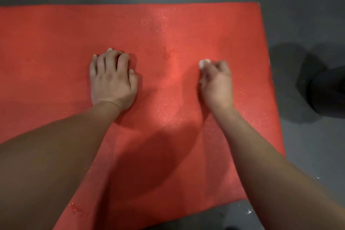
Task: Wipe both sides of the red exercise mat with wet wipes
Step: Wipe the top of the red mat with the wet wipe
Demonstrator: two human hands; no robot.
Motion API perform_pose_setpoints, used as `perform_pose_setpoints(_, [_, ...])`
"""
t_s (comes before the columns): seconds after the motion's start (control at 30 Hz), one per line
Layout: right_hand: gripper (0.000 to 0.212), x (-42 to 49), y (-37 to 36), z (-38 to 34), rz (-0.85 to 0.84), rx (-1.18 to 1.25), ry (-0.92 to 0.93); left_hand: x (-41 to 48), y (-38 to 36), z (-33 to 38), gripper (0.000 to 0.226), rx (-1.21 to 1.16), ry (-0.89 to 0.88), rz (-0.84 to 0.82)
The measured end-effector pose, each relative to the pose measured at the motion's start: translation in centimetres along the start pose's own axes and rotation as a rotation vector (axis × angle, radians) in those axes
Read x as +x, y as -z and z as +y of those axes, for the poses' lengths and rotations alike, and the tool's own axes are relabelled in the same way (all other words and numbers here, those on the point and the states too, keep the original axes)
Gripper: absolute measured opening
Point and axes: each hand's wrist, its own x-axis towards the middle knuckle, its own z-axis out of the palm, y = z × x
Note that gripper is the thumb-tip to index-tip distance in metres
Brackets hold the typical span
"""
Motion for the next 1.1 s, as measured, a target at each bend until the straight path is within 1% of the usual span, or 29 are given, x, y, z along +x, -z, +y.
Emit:
perform_pose_setpoints(0.07, [0.026, 0.8, 0.6, 2.1, 0.104, -0.043, -0.172, 0.0, 0.0, 0.0, 0.038, 0.008, -0.002, 0.0])
perform_pose_setpoints(0.1, [0.025, 1.0, 0.3, 1.8, 0.127, -0.05, -0.221, 0.0, 0.1, -0.1, 0.038, 0.009, -0.003, 0.0])
perform_pose_setpoints(0.13, [0.022, 1.0, -0.2, 0.7, 0.135, -0.045, -0.229, 0.0, 0.1, -0.1, 0.038, 0.008, -0.003, 0.0])
perform_pose_setpoints(0.17, [0.019, 1.0, -1.0, -0.8, 0.123, -0.03, -0.191, 0.0, 0.2, 0.0, 0.038, 0.009, -0.004, 0.002])
perform_pose_setpoints(0.2, [0.017, 0.7, -1.9, -2.6, 0.078, -0.008, -0.115, 0.0, 0.2, 0.0, 0.038, 0.01, -0.004, 0.004])
perform_pose_setpoints(0.27, [0.017, -0.4, -2.9, -5.7, -0.123, 0.023, 0.103, 0.0, 0.2, 0.0, 0.037, 0.01, -0.004, 0.005])
perform_pose_setpoints(0.3, [0.017, -0.6, -3.0, -6.2, -0.19, 0.021, 0.198, 0.0, 0.2, -0.1, 0.037, 0.008, -0.004, 0.005])
perform_pose_setpoints(0.33, [0.02, -0.3, -2.8, -5.8, -0.206, 0.02, 0.239, 0.0, 0.2, -0.1, 0.037, 0.007, -0.002, 0.005])
perform_pose_setpoints(0.37, [0.023, 0.3, -2.2, -4.6, -0.19, 0.016, 0.207, 0.0, 0.2, -0.1, 0.037, 0.005, -0.001, 0.004])
perform_pose_setpoints(0.4, [0.025, 0.9, -1.6, -3.0, -0.139, 0.0, 0.134, 0.0, 0.2, -0.2, 0.037, 0.001, 0.0, 0.002])
perform_pose_setpoints(0.5, [0.026, 2.6, 0.8, 1.8, 0.068, -0.076, -0.161, 0.0, 0.1, -0.2, 0.038, -0.002, 0.004, 0.004])
perform_pose_setpoints(0.57, [0.026, 3.2, 0.6, 1.9, 0.12, -0.075, -0.287, 0.1, 0.1, -0.2, 0.038, 0.0, 0.002, 0.002])
perform_pose_setpoints(0.6, [0.024, 3.3, 0.0, 0.8, 0.12, -0.068, -0.298, 0.1, 0.1, -0.1, 0.038, -0.001, 0.002, -0.001])
perform_pose_setpoints(0.63, [0.02, 3.1, -0.9, -0.7, 0.109, -0.058, -0.257, 0.1, 0.1, -0.1, 0.038, -0.001, 0.002, -0.002])
perform_pose_setpoints(0.7, [0.015, 2.1, -3.0, -4.6, 0.047, -0.006, -0.061, 0.2, 0.2, -0.1, 0.038, 0.0, 0.003, 0.002])
perform_pose_setpoints(0.77, [0.014, 0.5, -4.0, -7.4, -0.102, 0.022, 0.178, 0.1, 0.3, -0.2, 0.038, -0.007, 0.003, 0.011])
perform_pose_setpoints(0.8, [0.015, 0.3, -4.0, -7.5, -0.179, 0.02, 0.255, 0.1, 0.2, -0.2, 0.039, -0.008, 0.003, 0.014])
perform_pose_setpoints(0.83, [0.018, 0.8, -3.6, -6.8, -0.23, 0.01, 0.266, 0.1, 0.2, -0.2, 0.039, -0.003, 0.002, 0.013])
perform_pose_setpoints(0.87, [0.022, 1.5, -3.1, -5.8, -0.236, -0.018, 0.213, 0.1, 0.2, -0.2, 0.04, 0.001, 0.003, 0.011])
perform_pose_setpoints(0.9, [0.024, 2.3, -2.6, -4.6, -0.174, -0.049, 0.134, 0.0, 0.1, -0.3, 0.04, 0.004, 0.005, 0.008])
perform_pose_setpoints(0.97, [0.026, 4.1, -1.9, -2.3, 0.021, -0.071, -0.096, 0.1, 0.1, -0.3, 0.041, 0.012, 0.009, 0.003])
perform_pose_setpoints(1.0, [0.026, 4.5, -1.9, -2.1, 0.067, -0.057, -0.201, 0.1, 0.0, -0.3, 0.041, 0.016, 0.009, -0.002])
perform_pose_setpoints(1.03, [0.026, 4.6, -2.3, -2.9, 0.083, -0.035, -0.228, 0.1, 0.0, -0.3, 0.041, 0.017, 0.01, -0.005])
perform_pose_setpoints(1.07, [0.025, 4.3, -3.0, -4.3, 0.057, -0.005, -0.174, 0.2, 0.0, -0.2, 0.041, 0.016, 0.009, -0.003])
perform_pose_setpoints(1.1, [0.024, 3.6, -3.9, -6.1, -0.008, 0.036, -0.064, 0.2, 0.0, -0.2, 0.041, 0.015, 0.007, 0.003])
